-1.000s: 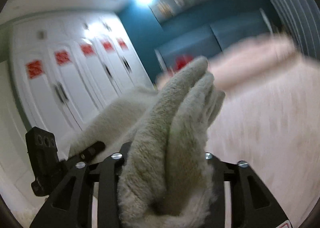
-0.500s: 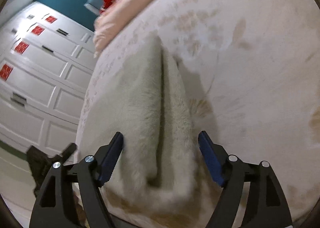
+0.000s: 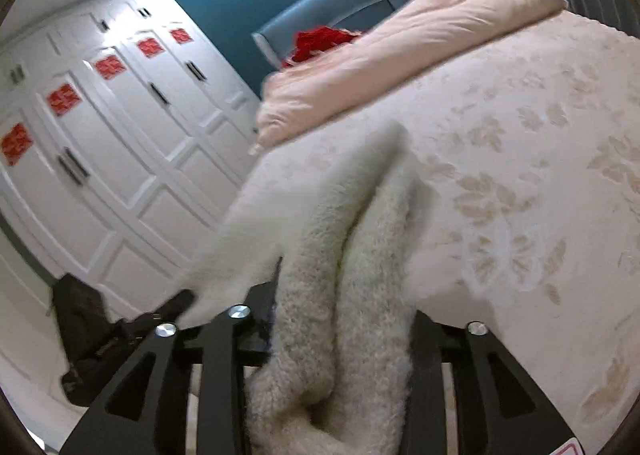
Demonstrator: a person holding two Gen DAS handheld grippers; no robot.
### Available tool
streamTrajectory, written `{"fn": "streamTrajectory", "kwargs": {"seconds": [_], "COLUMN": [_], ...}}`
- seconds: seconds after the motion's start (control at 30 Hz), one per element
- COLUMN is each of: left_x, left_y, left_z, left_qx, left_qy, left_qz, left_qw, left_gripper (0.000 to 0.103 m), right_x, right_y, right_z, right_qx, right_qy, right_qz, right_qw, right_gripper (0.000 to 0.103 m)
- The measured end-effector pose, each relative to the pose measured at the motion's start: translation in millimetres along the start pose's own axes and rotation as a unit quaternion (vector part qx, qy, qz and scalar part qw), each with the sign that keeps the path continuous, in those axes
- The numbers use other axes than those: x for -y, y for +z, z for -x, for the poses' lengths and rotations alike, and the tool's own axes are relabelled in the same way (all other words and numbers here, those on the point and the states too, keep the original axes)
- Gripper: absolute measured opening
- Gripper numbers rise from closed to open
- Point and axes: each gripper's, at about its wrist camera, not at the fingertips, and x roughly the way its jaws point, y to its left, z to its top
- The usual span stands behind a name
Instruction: Fold small clothes
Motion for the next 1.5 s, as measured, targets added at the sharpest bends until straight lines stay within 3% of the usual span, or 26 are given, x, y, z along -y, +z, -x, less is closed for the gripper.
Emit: {"fn": "streamTrajectory", "kwargs": {"seconds": [0.07,0.13,0.17,0.2,0.27,0.37,0.43,0.5,0.53,0.57,0.63,0.7,0.73,0.8,0.83,0.87,0.9,0.93,0.97,1.0,1.1,1.2,1.3,1.4,1.47,1.5], "left_x": [-13.2,-29.5,-38.9,-43.9,-44.8,-34.8,-21.0,-17.6,-19.2,-24.0,-31.0,-39.0,-44.8,-61.4,-67.4,-75.3,-79.6,-82.0,-79.7,-76.3,-68.8,-69.9,-85.3,-77.4,-59.5,-47.1], "left_y": [-17.9,-38.0,-48.2,-52.6,-52.8,-47.0,-47.8,-55.7,-61.3,-60.3,-59.3,-55.8,-55.0,-58.1,-60.3,-65.0,-68.1,-69.3,-66.7,-61.2,-40.2,-26.3,-46.0,-51.5,-44.3,-40.2], "left_z": [-27.6,-50.7,-50.5,-41.6,-23.8,-9.7,-21.3,-40.2,-56.3,-63.4,-56.0,-41.8,-41.3,-46.7,-52.5,-63.0,-70.2,-74.8,-76.8,-75.5,-61.8,-45.9,-65.4,-46.0,-22.7,-11.8], "left_qx": [-0.029,-0.069,-0.078,-0.064,-0.051,-0.024,-0.039,-0.071,-0.097,-0.106,-0.102,-0.089,-0.090,-0.099,-0.111,-0.132,-0.142,-0.143,-0.144,-0.144,-0.132,-0.119,-0.168,-0.135,-0.108,-0.088], "left_qy": [0.060,0.116,0.127,0.114,0.123,0.117,0.126,0.155,0.174,0.178,0.159,0.126,0.117,0.093,0.083,0.062,0.046,0.038,0.027,0.025,0.019,0.034,0.073,0.097,0.129,0.136], "left_qz": [-0.010,-0.006,0.001,0.008,0.016,0.016,-0.014,-0.044,-0.053,-0.048,-0.016,0.029,0.052,0.115,0.139,0.168,0.182,0.187,0.178,0.170,0.139,0.098,0.093,0.074,0.037,0.011], "left_qw": [0.9977,0.9908,0.9889,0.9913,0.9909,0.9927,0.9912,0.9843,0.9785,0.9770,0.9819,0.9875,0.9877,0.9841,0.9806,0.9750,0.9719,0.9712,0.9731,0.9745,0.9813,0.9875,0.9787,0.9833,0.9850,0.9867], "left_gripper": [0.059,0.055,0.055,0.056,0.054,0.054,0.054,0.054,0.055,0.055,0.055,0.074,0.080,0.086,0.086,0.086,0.077,0.070,0.054,0.047,0.036,0.040,0.049,0.055,0.054,0.060], "right_x": [30.8,67.2,76.2,77.3,61.9,29.1,16.5,22.5,34.6,40.6,34.9,31.8,34.5,55.3,73.9,82.8,98.2,103.1,102.3,96.4,60.2,38.8,53.0,61.7,51.9,41.2], "right_y": [-11.4,-31.3,-36.1,-38.4,-34.5,-29.9,-32.5,-47.4,-60.0,-66.1,-61.0,-48.5,-44.7,-44.5,-47.8,-55.8,-64.2,-68.7,-69.4,-67.4,-58.4,-63.0,-90.6,-93.7,-83.2,-76.0], "right_z": [-35.2,-63.6,-59.7,-40.8,-13.9,1.8,-16.0,-55.8,-82.5,-92.2,-70.3,-44.0,-36.6,-33.6,-47.9,-58.6,-74.8,-80.4,-81.6,-78.7,-53.1,-34.7,-66.8,-42.5,-20.3,-5.0], "right_qx": [-0.042,-0.107,-0.106,-0.070,-0.030,-0.024,-0.048,-0.100,-0.144,-0.159,-0.121,-0.080,-0.068,-0.060,-0.092,-0.114,-0.144,-0.147,-0.141,-0.137,-0.115,-0.103,-0.156,-0.128,-0.102,-0.084], "right_qy": [-0.046,-0.133,-0.145,-0.111,-0.105,-0.059,-0.056,-0.107,-0.136,-0.143,-0.127,-0.115,-0.123,-0.146,-0.140,-0.130,-0.096,-0.069,-0.047,-0.048,-0.037,-0.023,-0.098,-0.081,-0.097,-0.114], "right_qz": [-0.015,-0.049,-0.065,-0.081,-0.065,-0.023,0.005,0.027,0.029,0.026,0.019,0.015,0.010,-0.010,-0.040,-0.062,-0.108,-0.131,-0.142,-0.142,-0.096,-0.070,-0.045,-0.097,-0.083,-0.060], "right_qw": [0.998,0.984,0.982,0.988,0.992,0.998,0.997,0.989,0.980,0.977,0.984,0.990,0.990,0.987,0.985,0.983,0.979,0.978,0.979,0.979,0.988,0.992,0.982,0.984,0.987,0.988], "right_gripper": [0.045,0.038,0.038,0.038,0.034,0.026,0.025,0.023,0.012,0.011,0.016,0.046,0.072,0.075,0.075,0.068,0.063,0.046,0.039,0.035,0.029,0.031,0.041,0.044,0.044,0.044]}}
